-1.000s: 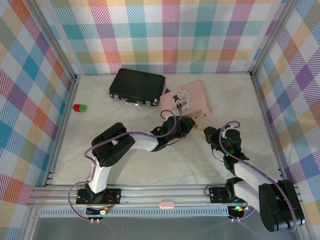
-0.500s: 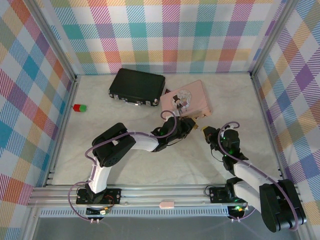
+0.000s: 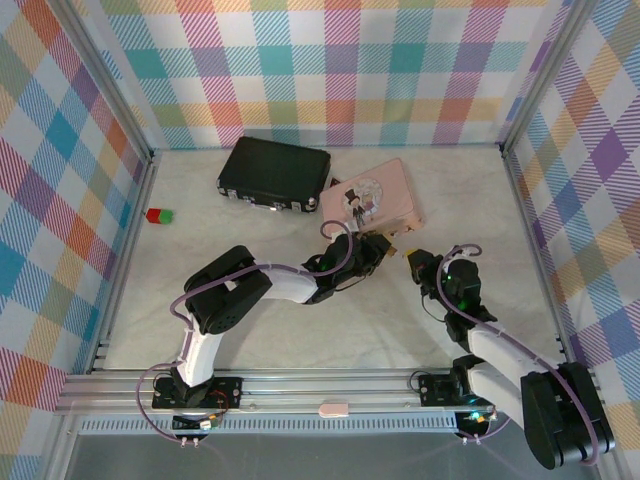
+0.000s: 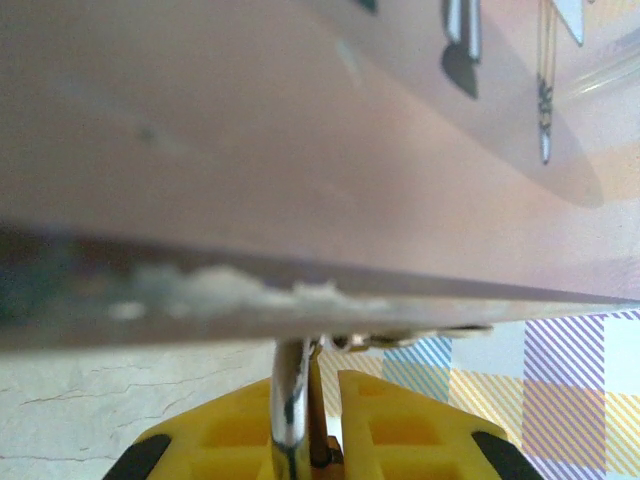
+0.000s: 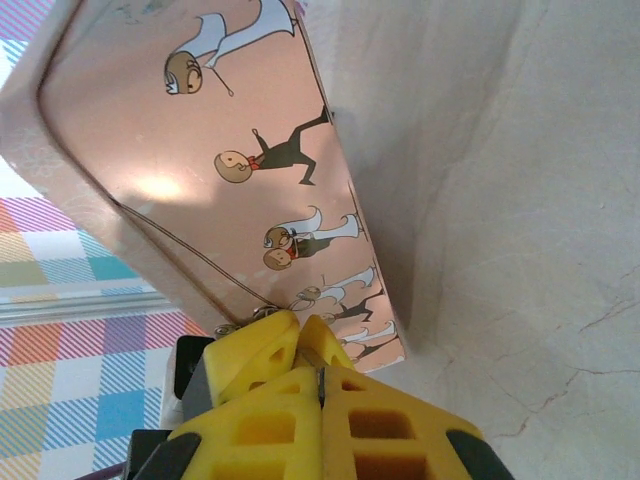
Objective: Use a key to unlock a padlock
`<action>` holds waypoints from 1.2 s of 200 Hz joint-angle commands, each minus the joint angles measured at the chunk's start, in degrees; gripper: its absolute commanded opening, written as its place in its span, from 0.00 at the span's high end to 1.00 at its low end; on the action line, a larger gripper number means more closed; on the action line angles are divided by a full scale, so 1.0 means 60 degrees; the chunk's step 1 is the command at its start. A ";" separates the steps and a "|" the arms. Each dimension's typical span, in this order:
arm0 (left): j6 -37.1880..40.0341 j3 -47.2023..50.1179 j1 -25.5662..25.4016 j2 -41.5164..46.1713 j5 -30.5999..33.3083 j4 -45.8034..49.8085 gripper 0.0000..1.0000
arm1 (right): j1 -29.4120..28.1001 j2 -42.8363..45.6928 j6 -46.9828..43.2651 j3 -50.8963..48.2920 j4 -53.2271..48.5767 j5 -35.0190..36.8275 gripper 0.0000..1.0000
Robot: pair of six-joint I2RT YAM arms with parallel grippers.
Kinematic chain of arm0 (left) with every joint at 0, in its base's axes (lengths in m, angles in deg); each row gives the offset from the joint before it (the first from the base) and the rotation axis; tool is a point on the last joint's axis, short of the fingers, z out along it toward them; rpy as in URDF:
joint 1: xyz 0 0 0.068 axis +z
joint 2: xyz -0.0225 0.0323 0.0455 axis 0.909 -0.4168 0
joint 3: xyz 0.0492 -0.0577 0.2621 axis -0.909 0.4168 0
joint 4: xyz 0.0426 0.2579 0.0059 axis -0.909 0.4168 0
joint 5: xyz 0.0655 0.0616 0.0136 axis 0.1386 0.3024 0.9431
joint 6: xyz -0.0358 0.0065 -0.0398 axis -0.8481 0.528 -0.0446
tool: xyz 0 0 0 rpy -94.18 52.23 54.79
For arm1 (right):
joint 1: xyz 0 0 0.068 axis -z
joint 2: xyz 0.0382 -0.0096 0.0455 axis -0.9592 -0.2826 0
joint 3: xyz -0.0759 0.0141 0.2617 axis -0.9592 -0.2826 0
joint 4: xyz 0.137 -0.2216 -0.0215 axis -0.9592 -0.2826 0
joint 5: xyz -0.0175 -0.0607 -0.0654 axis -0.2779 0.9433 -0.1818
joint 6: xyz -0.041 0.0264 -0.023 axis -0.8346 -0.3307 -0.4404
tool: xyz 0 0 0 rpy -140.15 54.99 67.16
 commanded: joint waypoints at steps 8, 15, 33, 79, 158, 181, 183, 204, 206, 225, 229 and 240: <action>-0.0236 -0.0173 -0.0174 0.0018 0.0037 -0.0976 1.00 | -0.0134 0.0107 0.0096 -0.0030 0.0048 0.0198 1.00; -0.0248 -0.0174 -0.0198 0.0022 0.0037 -0.0976 1.00 | -0.0158 0.0053 0.0087 -0.0019 0.0066 0.0190 1.00; -0.0303 -0.0186 -0.0203 0.0018 0.0054 -0.1005 1.00 | -0.0221 -0.0118 0.0132 -0.0030 0.0198 0.0226 1.00; -0.0365 -0.0150 -0.0233 0.0104 0.0150 -0.0962 1.00 | -0.0311 -0.0143 0.0112 -0.0162 0.0380 0.0409 1.00; -0.0687 -0.0174 -0.0289 0.0126 0.0566 -0.0829 1.00 | -0.0311 0.0916 0.0075 -0.0380 -0.1042 0.0853 1.00; -0.0697 -0.0146 -0.0306 0.0182 0.0638 -0.0800 1.00 | -0.0303 0.0666 0.0038 -0.0253 -0.0803 0.0828 1.00; -0.0701 -0.0145 -0.0306 0.0186 0.0653 -0.0800 1.00 | -0.0309 0.0625 0.0038 -0.0251 -0.0777 0.0828 1.00; -0.0698 -0.0137 -0.0317 0.0206 0.0670 -0.0785 1.00 | -0.0310 0.0270 0.0044 -0.0180 -0.0375 0.0766 1.00; -0.0701 -0.0143 -0.0309 0.0218 0.0672 -0.0778 1.00 | -0.0311 0.0230 0.0040 -0.0178 -0.0330 0.0768 1.00; -0.0715 -0.0130 -0.0320 0.0223 0.0700 -0.0716 1.00 | -0.0312 0.0060 0.0077 -0.0120 -0.0102 0.0683 1.00; -0.0704 -0.0130 -0.0320 0.0222 0.0697 -0.0712 1.00 | -0.0304 0.0060 0.0090 -0.0118 -0.0103 0.0681 1.00; -0.0717 -0.0130 -0.0321 0.0222 0.0731 -0.0687 1.00 | -0.0312 0.0125 0.0079 -0.0129 -0.0132 0.0708 1.00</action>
